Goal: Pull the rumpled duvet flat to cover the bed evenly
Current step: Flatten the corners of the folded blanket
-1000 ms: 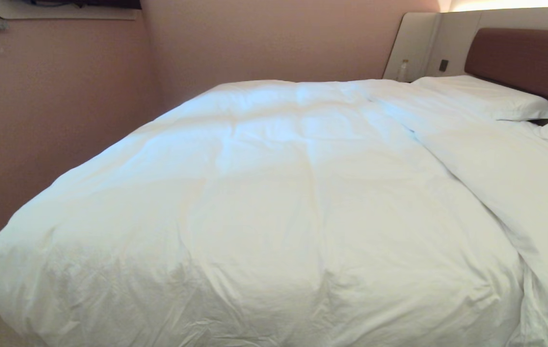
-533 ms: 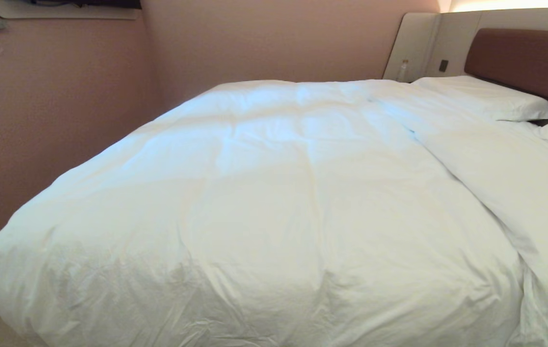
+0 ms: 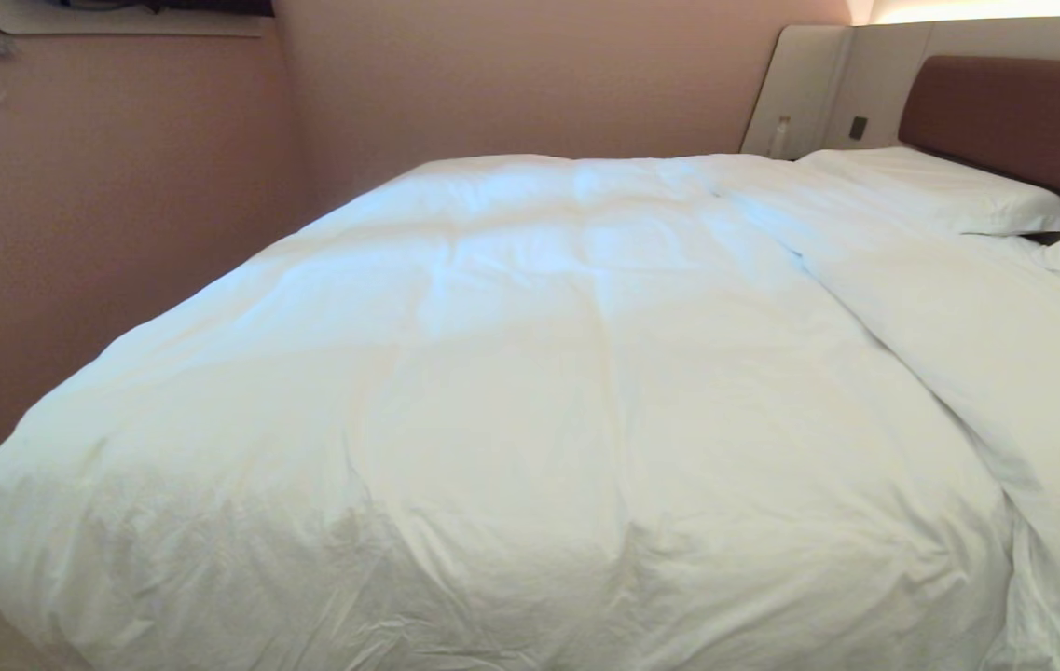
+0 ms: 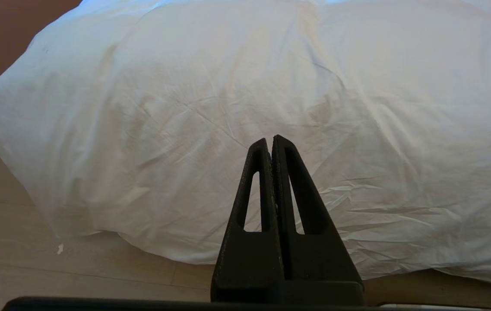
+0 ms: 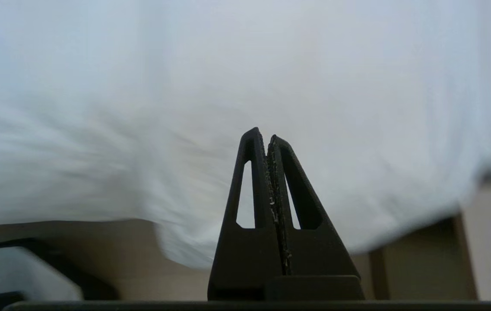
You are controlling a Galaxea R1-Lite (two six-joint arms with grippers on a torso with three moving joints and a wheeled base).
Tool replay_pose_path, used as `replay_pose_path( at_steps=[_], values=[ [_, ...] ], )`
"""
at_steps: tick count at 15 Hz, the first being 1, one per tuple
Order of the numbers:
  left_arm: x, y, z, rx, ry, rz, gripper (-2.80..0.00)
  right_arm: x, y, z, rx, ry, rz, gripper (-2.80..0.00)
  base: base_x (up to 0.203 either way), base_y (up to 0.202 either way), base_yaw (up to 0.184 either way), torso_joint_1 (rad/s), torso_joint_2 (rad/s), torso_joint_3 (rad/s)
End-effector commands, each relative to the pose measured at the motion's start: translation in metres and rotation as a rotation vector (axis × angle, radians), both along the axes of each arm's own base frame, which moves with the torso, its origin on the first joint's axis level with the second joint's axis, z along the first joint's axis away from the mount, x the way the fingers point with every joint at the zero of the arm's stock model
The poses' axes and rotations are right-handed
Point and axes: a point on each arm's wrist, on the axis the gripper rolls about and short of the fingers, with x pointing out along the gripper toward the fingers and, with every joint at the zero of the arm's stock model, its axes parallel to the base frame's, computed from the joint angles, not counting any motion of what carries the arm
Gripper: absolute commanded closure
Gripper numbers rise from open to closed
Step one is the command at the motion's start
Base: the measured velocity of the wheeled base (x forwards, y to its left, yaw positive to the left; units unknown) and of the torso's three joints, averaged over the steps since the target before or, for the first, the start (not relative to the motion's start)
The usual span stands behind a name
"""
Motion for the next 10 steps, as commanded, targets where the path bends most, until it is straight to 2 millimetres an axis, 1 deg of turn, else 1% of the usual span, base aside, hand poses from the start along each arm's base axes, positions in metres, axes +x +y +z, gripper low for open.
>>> replay_pose_path(
  at_steps=[1,3,5,7,9,10],
  values=[
    [0.0,0.0,0.0,-0.001,0.0,0.001,0.0,-0.007,0.052,0.022,0.493,-0.056,-0.123,0.0,0.0,0.0,0.0,0.0,0.0,0.0],
    [0.0,0.0,0.0,-0.001,0.0,0.001,0.0,0.001,0.073,0.04,0.541,-0.078,-0.12,0.0,0.0,0.0,0.0,0.0,0.0,0.0],
    [0.0,0.0,0.0,-0.001,0.0,0.001,0.0,0.009,0.1,0.047,0.563,-0.049,-0.095,0.0,0.0,0.0,0.0,0.0,0.0,0.0],
    [0.0,0.0,0.0,-0.001,0.0,0.001,0.0,0.013,0.13,0.049,0.583,0.009,-0.06,0.0,0.0,0.0,0.0,0.0,0.0,0.0],
    [0.0,0.0,0.0,-0.001,0.0,0.0,0.0,0.006,0.162,0.048,0.616,0.091,-0.022,0.0,0.0,0.0,0.0,0.0,0.0,0.0],
    [0.0,0.0,0.0,-0.001,0.0,0.0,0.0,-0.003,0.173,0.047,0.627,0.131,-0.004,0.0,0.0,0.0,0.0,0.0,0.0,0.0]
  ],
)
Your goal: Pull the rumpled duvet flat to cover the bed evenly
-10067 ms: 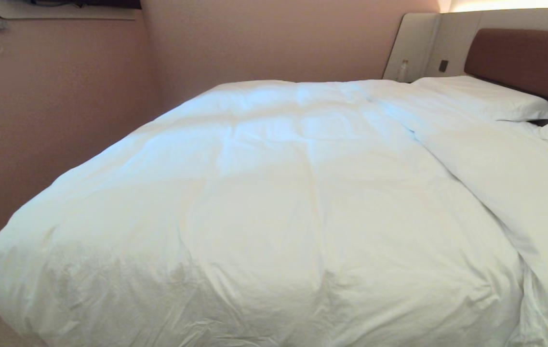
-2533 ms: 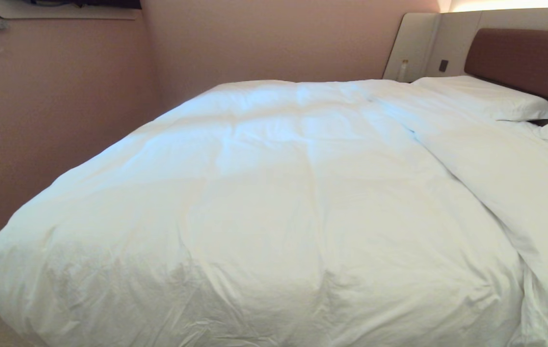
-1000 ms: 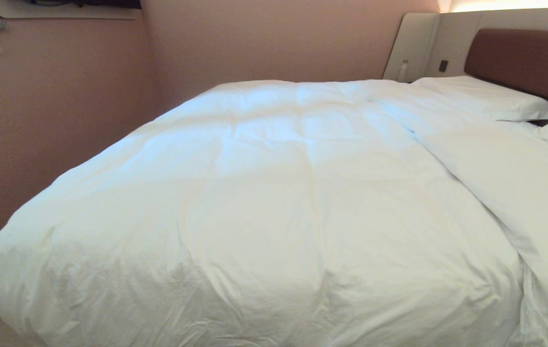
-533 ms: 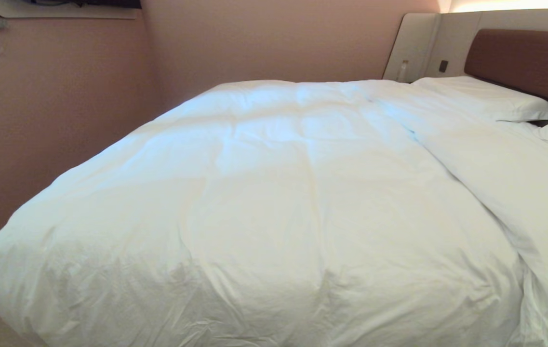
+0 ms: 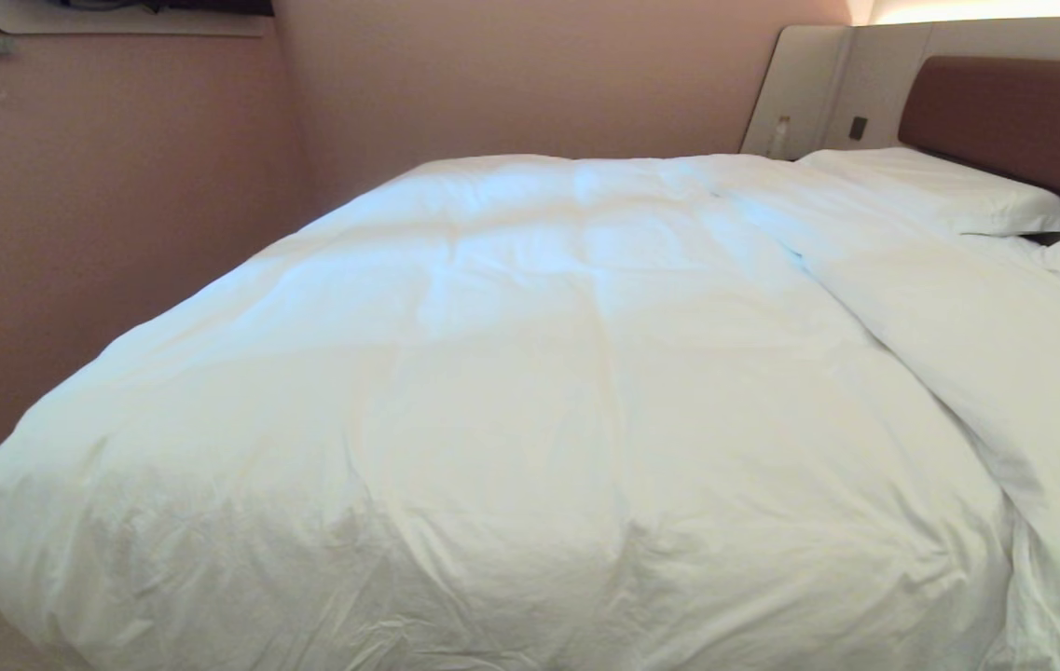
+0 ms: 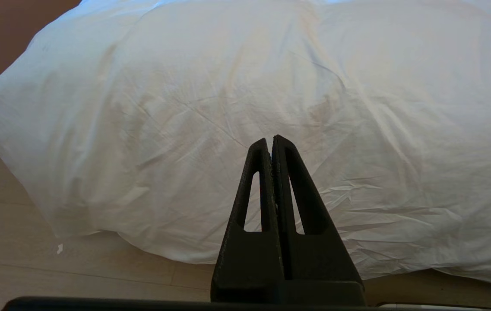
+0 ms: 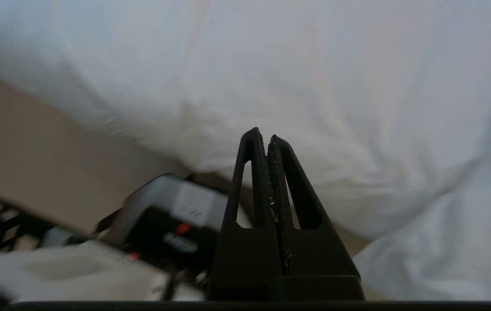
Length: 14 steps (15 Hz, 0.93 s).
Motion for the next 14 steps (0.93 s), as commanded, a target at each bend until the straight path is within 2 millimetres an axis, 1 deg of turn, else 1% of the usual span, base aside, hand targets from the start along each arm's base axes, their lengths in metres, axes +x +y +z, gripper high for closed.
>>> replay_pose_path(
  at_steps=[1,2,3,4,6,9,12,14],
  values=[
    [0.0,0.0,0.0,-0.001,0.0,0.0,0.0,-0.031,0.015,-0.004,0.239,0.263,-0.416,0.0,0.0,0.0,0.0,0.0,0.0,0.0],
    [0.0,0.0,0.0,-0.001,0.0,0.0,0.0,-0.052,0.019,-0.002,0.246,0.26,-0.416,0.0,0.0,0.0,0.0,0.0,0.0,0.0],
    [0.0,0.0,0.0,-0.001,0.0,-0.001,0.0,-0.067,0.019,-0.001,0.243,0.245,-0.438,0.0,0.0,0.0,0.0,0.0,0.0,0.0],
    [0.0,0.0,0.0,-0.001,0.0,0.0,0.0,-0.081,0.018,0.0,0.217,0.211,-0.498,0.0,0.0,0.0,0.0,0.0,0.0,0.0],
    [0.0,0.0,0.0,-0.001,0.0,-0.001,0.0,-0.107,0.015,0.001,0.173,0.129,-0.599,0.0,0.0,0.0,0.0,0.0,0.0,0.0],
    [0.0,0.0,0.0,-0.001,0.0,0.0,0.0,-0.143,0.013,0.001,0.17,0.053,-0.642,0.0,0.0,0.0,0.0,0.0,0.0,0.0],
    [0.0,0.0,0.0,-0.001,0.0,0.0,0.0,-0.175,0.013,-0.01,0.164,0.029,-0.67,0.0,0.0,0.0,0.0,0.0,0.0,0.0],
    [0.0,0.0,0.0,-0.001,0.0,-0.001,0.0,-0.193,0.013,-0.023,0.145,0.003,-0.685,0.0,0.0,0.0,0.0,0.0,0.0,0.0]
  ],
)
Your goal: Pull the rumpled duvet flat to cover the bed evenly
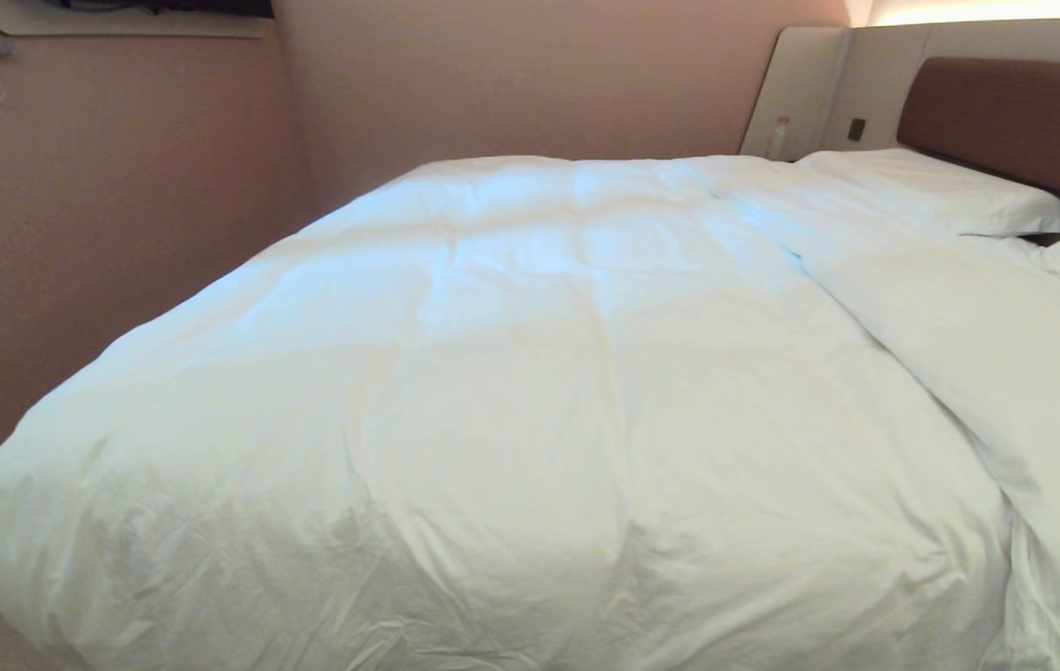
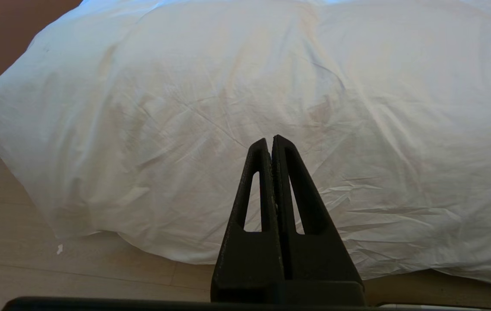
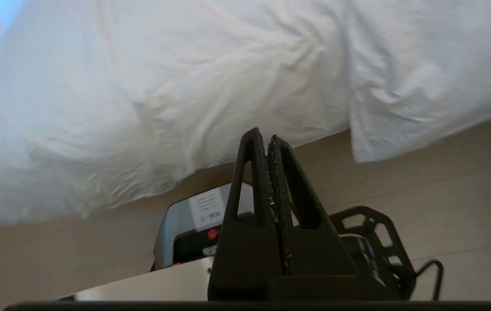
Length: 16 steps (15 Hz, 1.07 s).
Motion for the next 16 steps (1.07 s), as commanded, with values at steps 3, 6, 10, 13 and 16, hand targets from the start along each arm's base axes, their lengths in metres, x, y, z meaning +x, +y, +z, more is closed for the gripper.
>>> replay_pose_path(
  at_steps=[3,6,10,13,16],
  values=[
    [0.0,0.0,0.0,-0.001,0.0,-0.001,0.0,-0.048,0.006,-0.032,-0.122,-0.13,-0.096,0.0,0.0,0.0,0.0,0.0,0.0,0.0],
    [0.0,0.0,0.0,-0.001,0.0,0.0,0.0,-0.057,0.009,-0.045,-0.202,-0.263,-0.102,0.0,0.0,0.0,0.0,0.0,0.0,0.0],
    [0.0,0.0,0.0,-0.001,0.0,0.001,0.0,-0.075,0.008,-0.062,-0.223,-0.311,-0.069,0.0,0.0,0.0,0.0,0.0,0.0,0.0],
    [0.0,0.0,0.0,-0.001,0.0,0.001,0.0,-0.087,0.006,-0.082,-0.228,-0.335,-0.045,0.0,0.0,0.0,0.0,0.0,0.0,0.0],
    [0.0,0.0,0.0,-0.001,0.0,0.0,0.0,-0.098,-0.003,-0.091,-0.239,-0.384,0.011,0.0,0.0,0.0,0.0,0.0,0.0,0.0]
  ],
)
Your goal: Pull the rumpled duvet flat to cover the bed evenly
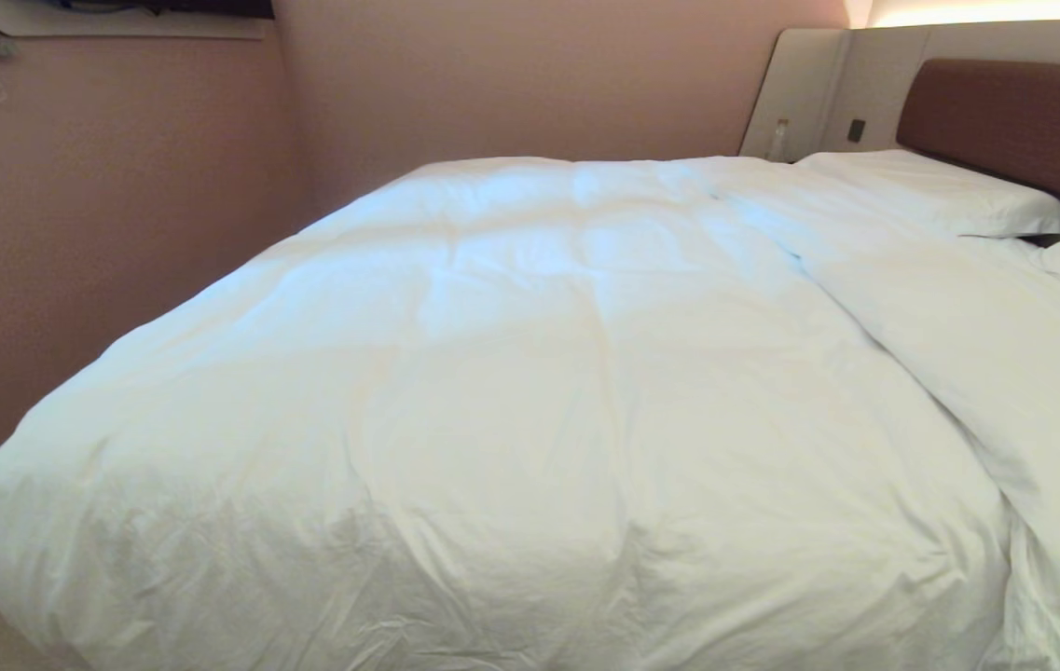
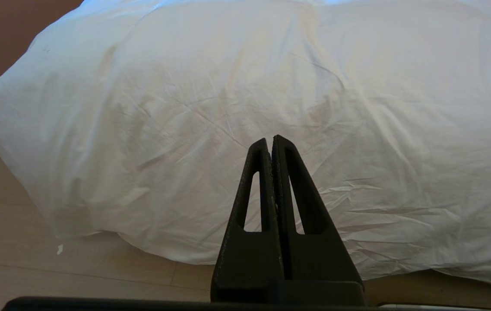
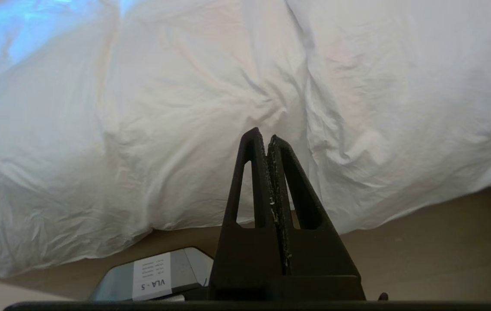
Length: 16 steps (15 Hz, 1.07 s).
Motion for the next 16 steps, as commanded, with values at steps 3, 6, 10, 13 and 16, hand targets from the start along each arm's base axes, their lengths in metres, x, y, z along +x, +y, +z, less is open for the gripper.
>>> replay_pose_path(
  at_steps=[3,6,10,13,16],
  values=[
    [0.0,0.0,0.0,-0.001,0.0,-0.001,0.0,-0.015,-0.004,-0.032,-0.055,-0.052,0.021,0.0,0.0,0.0,0.0,0.0,0.0,0.0],
    [0.0,0.0,0.0,-0.001,0.0,0.001,0.0,-0.018,-0.005,-0.054,-0.14,-0.158,0.01,0.0,0.0,0.0,0.0,0.0,0.0,0.0],
    [0.0,0.0,0.0,-0.001,0.0,0.001,0.0,-0.007,-0.005,-0.044,-0.15,-0.299,-0.021,0.0,0.0,0.0,0.0,0.0,0.0,0.0],
    [0.0,0.0,0.0,-0.001,0.0,0.001,0.0,0.02,-0.005,-0.055,-0.172,-0.306,-0.019,0.0,0.0,0.0,0.0,0.0,0.0,0.0],
    [0.0,0.0,0.0,-0.001,0.0,0.001,0.0,0.048,-0.005,-0.076,-0.189,-0.28,-0.017,0.0,0.0,0.0,0.0,0.0,0.0,0.0]
  ],
)
